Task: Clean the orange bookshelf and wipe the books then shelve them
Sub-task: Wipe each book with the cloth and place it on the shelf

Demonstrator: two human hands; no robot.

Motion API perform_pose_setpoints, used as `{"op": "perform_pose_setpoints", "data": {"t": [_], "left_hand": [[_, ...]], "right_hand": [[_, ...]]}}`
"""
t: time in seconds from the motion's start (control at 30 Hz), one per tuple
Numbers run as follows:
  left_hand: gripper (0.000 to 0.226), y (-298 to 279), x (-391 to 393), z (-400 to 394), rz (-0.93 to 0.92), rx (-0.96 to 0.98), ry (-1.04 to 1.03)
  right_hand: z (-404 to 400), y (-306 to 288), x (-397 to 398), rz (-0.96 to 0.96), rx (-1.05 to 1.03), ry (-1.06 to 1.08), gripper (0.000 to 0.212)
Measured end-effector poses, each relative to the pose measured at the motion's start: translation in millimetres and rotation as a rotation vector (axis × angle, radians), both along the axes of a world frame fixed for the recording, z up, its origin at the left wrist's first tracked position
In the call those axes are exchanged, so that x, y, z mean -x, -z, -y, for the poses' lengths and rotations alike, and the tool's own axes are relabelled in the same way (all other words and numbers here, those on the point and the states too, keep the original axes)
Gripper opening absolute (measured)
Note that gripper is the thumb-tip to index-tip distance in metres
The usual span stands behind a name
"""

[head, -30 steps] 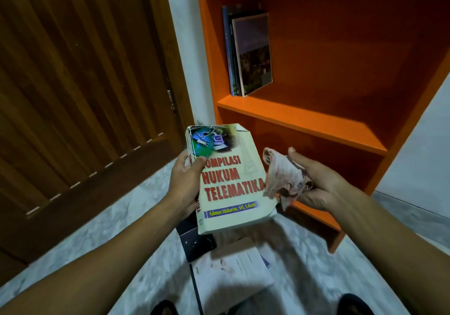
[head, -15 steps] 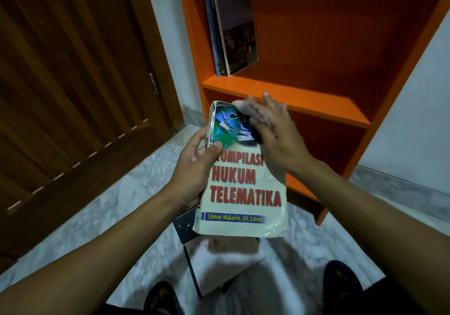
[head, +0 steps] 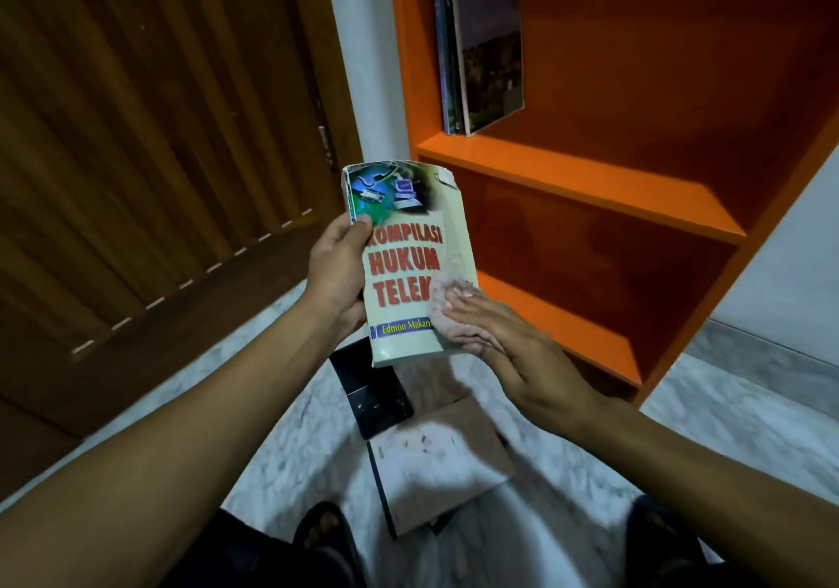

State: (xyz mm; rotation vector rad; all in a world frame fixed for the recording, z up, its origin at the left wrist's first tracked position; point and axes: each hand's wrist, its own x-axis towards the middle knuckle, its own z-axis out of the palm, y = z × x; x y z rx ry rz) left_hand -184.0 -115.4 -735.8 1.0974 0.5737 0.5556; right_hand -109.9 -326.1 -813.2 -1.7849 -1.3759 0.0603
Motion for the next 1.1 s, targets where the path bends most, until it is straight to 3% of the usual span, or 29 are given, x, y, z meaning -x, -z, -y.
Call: {"op": "perform_pose_setpoints", "data": {"t": [0.1, 0.2, 0.27, 0.43, 0.57, 0.67, 0.73, 1.1], "left_hand": [[0.030, -2, 6, -13, -0.017, -0.017, -0.044], [0.027, -2, 12, -18, -0.053, -0.062, -0.036], [0.029, 2, 14, -17, -0.083, -0.102, -0.020], [0.030, 4, 16, 8, -0.113, -0.197, 0.115], [0.024, 3, 11, 40, -0.103, -0.261, 0.258], [0.022, 10, 1, 57, -0.081, -0.276, 0.306], [0.020, 14, -4, 62, -0.081, -0.222, 0.281], [0.028, 16, -15, 13, -0.064, 0.067, -0.126]], "right_hand": [[6, 2, 9, -0.088, 0.046, -0.058, 0.031], [8, -18, 8, -0.324, 0.056, -0.043, 0.021], [5, -36, -1, -0.519, -0.042, 0.042, 0.021], [-7, -72, -30, -0.691, -0.318, 0.347, 0.031], [-29, -87, -34, -0.481, -0.428, 0.403, 0.032], [-46, -66, -33, -0.036, -0.155, 0.441, 0.044], [-50, -55, -29, 0.152, -0.042, 0.431, 0.048], [-33, -2, 23, 0.133, 0.062, -0.102, 0.045]]}}
